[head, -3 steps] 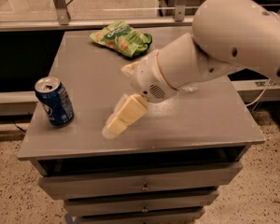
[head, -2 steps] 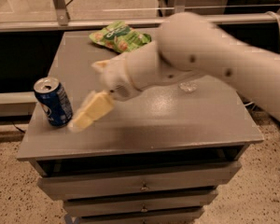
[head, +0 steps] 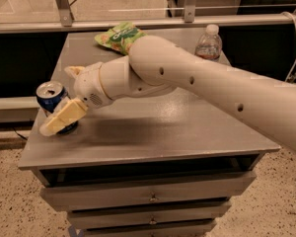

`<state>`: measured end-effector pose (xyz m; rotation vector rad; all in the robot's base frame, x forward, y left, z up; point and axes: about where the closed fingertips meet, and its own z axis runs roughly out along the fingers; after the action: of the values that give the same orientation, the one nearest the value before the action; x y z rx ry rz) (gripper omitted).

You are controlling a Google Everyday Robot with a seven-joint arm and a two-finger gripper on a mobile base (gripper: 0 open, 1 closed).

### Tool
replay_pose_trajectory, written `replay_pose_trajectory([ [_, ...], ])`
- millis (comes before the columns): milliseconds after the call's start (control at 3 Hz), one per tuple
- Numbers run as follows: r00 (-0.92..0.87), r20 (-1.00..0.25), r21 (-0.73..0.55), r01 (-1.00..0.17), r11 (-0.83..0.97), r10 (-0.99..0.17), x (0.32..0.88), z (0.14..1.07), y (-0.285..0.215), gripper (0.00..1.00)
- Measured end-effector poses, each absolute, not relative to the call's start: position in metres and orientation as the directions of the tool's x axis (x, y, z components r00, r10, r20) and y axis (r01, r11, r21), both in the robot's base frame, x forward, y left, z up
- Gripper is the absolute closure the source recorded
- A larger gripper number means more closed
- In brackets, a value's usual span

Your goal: Move pepsi can near green rice chip bag

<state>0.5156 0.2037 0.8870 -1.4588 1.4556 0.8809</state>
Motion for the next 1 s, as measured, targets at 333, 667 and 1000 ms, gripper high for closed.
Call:
replay_pose_trajectory([
  [333,0.063,-0.937,-0.083,-0.996,0.045,-0.345,0.517,0.876,0.222,0.16],
  [667,0.059,-0.943,-0.076,-0.996,0.040,-0.328,0.517,0.871,0.228,0.39],
  [1000,0.062,-0.946,-0.090,-0.993,0.073,-0.319,0.519,0.878,0.217,0.70],
])
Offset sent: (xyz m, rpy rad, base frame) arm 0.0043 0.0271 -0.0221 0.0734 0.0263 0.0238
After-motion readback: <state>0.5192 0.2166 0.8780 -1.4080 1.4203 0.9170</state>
